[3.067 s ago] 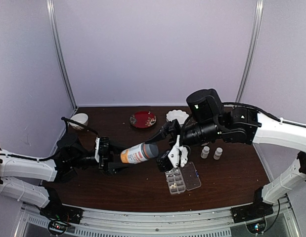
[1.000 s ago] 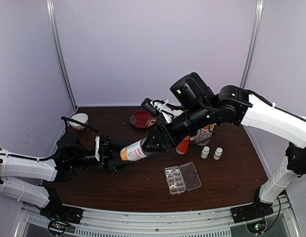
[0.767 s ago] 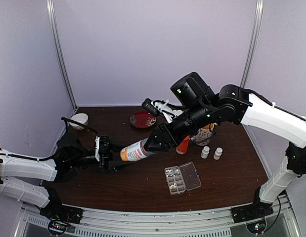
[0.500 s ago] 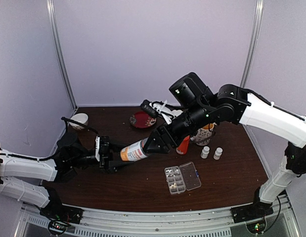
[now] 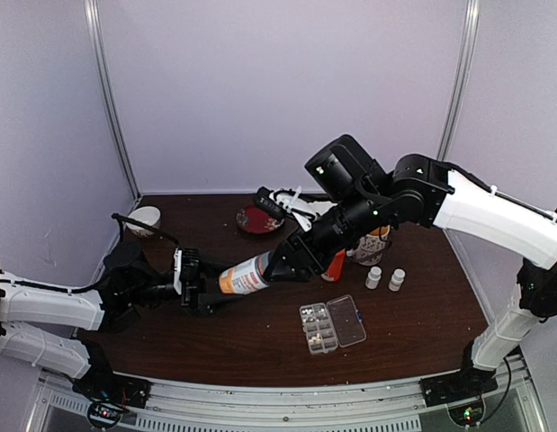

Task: Sort the pills into containers
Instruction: Unscrew the lid of the pill bottle.

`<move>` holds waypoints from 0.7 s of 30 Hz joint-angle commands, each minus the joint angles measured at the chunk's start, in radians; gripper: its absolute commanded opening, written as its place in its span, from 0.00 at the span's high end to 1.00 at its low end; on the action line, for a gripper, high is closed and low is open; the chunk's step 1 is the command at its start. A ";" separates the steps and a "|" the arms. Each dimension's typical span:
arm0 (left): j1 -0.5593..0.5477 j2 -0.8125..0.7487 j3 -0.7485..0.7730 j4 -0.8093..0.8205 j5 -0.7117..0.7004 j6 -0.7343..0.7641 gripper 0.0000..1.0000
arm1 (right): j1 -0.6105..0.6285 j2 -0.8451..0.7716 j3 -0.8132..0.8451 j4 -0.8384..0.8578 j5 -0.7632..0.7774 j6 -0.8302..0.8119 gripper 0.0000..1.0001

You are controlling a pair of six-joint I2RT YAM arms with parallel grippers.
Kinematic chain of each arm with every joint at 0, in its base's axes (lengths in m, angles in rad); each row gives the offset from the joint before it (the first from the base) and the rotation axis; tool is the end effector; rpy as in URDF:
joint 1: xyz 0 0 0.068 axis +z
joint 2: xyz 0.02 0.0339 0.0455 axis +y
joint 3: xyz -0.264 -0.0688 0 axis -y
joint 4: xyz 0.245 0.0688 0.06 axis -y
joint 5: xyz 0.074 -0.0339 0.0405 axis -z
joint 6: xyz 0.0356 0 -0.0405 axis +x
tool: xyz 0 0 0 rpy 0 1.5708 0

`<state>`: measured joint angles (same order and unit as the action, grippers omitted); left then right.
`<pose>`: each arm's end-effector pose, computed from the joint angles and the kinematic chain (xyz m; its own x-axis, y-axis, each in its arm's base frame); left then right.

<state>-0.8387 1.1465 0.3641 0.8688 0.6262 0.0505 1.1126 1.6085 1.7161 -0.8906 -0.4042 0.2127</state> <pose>0.1381 -0.1849 0.2328 0.1077 -0.0587 -0.9924 0.9888 0.1104 0.1008 0.1390 0.3136 0.3880 -0.5051 -0.5853 -0.6343 -0.8607 0.2867 0.4208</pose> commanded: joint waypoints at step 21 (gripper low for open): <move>0.005 0.041 -0.039 0.206 0.001 -0.151 0.84 | 0.004 -0.157 -0.248 0.219 -0.045 -1.522 0.69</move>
<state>-0.8452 1.1782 0.3439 0.9440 0.6643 -0.0372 1.1145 1.4921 1.5105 -0.6754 -0.4294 -1.0611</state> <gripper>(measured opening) 0.540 0.536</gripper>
